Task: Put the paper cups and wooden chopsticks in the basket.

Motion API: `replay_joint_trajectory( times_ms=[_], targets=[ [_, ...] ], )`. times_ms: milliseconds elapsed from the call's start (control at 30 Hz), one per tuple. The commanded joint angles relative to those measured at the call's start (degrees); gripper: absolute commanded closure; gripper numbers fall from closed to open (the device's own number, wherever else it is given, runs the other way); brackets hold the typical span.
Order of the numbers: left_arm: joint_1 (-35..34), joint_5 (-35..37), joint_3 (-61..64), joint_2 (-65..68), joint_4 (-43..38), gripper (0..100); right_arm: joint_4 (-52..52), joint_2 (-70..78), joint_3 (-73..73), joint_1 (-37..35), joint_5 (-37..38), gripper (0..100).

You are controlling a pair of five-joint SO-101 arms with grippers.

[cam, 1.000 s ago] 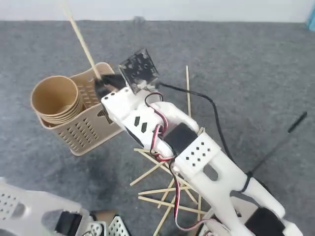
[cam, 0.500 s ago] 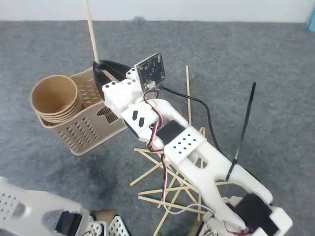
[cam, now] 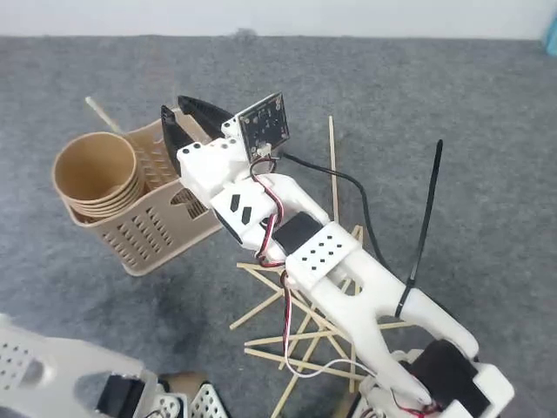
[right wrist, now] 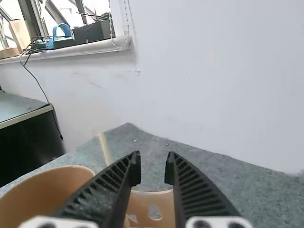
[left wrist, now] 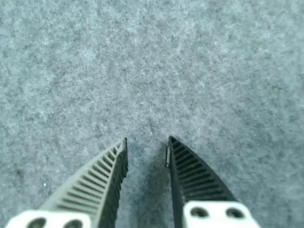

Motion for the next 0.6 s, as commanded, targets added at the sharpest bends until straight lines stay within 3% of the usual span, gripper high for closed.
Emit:
replay_joint_trajectory(
  times_ms=[0, 167, 433, 567],
  targets=[
    [1.8, -0.4, 0.1, -2.2, -0.6, 87, -0.3, 1.2, 0.8, 0.5, -0.6, 89.5],
    [1.9, -0.4, 0.1, -2.2, -0.6, 87, 4.2, -4.4, 0.9, 0.2, -0.6, 89.6],
    [2.6, -0.4, 0.2, -2.1, -0.6, 87, 29.5, -23.5, 1.0, 0.1, -1.1, 89.6],
    [3.0, -0.4, 1.2, -2.1, -0.6, 87, 35.4, -30.6, 1.0, 0.6, -0.9, 89.7]
  ],
)
